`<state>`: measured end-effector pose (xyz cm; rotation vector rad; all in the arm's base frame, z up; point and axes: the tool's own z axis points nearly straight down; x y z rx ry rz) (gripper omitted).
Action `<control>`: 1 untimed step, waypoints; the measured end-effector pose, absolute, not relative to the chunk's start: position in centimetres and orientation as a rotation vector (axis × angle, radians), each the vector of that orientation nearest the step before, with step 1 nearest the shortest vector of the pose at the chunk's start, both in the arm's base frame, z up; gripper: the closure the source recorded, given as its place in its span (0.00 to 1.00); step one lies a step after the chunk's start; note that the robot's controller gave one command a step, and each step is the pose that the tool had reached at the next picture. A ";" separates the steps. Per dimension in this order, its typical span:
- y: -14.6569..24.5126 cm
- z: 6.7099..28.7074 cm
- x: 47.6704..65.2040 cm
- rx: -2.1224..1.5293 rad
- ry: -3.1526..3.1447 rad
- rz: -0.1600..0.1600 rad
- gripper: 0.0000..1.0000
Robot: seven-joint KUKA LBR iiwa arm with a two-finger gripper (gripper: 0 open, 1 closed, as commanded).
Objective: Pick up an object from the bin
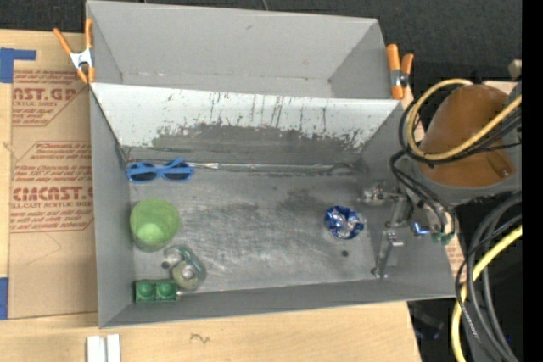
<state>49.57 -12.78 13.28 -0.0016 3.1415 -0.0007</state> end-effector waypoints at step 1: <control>-11.0 7.1 51.9 0.126 3.126 -0.003 0.00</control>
Offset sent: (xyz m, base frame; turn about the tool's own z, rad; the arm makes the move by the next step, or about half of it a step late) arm 0.0197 0.0177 -0.0623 0.0802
